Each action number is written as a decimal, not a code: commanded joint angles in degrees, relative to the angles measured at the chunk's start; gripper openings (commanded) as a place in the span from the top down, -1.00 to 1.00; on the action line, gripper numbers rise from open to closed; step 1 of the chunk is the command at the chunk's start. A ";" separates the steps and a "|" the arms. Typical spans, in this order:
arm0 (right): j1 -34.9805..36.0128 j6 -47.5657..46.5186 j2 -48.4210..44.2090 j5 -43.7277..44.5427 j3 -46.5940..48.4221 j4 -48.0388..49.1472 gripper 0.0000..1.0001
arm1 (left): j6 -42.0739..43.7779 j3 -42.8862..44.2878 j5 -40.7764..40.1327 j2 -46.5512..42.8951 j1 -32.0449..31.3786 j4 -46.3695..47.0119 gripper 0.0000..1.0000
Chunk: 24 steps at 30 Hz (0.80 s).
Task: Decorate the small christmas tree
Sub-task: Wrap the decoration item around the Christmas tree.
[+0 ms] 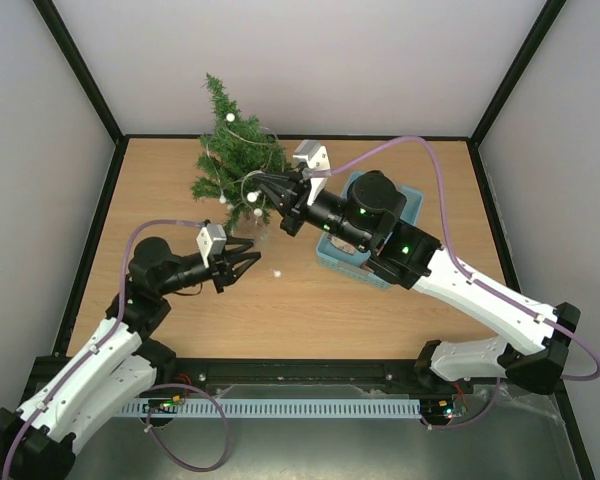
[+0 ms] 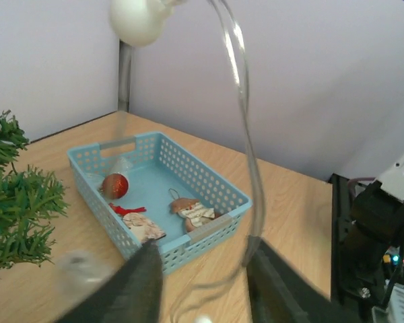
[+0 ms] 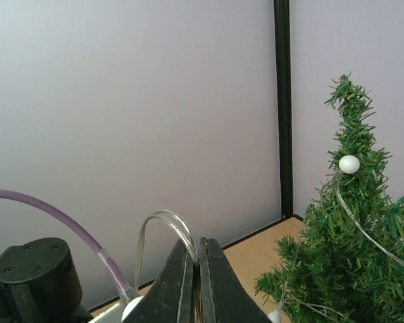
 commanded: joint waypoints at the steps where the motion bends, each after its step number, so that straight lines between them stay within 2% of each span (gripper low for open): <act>1: 0.44 -1.32 -2.22 1.88 -0.13 1.56 0.97 | 3.30 2.67 -1.58 -1.90 -0.26 -1.13 0.43; 4: 0.41 -1.84 -2.91 2.62 -0.96 1.52 0.97 | 3.72 2.55 -1.58 -2.75 -0.30 -1.29 0.93; 10: 0.41 -3.59 -4.73 4.97 -2.49 0.75 0.97 | 3.59 3.49 -4.63 -2.76 -0.26 -2.70 0.95; 15: 0.40 -8.42 -6.22 9.84 -1.79 -3.95 0.97 | 3.60 7.14 -17.76 -4.71 -0.30 -9.65 0.95; 20: 0.36 -10.36 -7.19 1.30 0.62 -3.82 0.97 | 5.77 13.28 -32.26 -6.02 -0.23 -13.53 0.95; 24: 0.40 -9.91 -6.74 -1.73 0.43 -2.35 0.97 | 8.82 17.97 -43.62 -4.54 -0.20 -14.82 0.95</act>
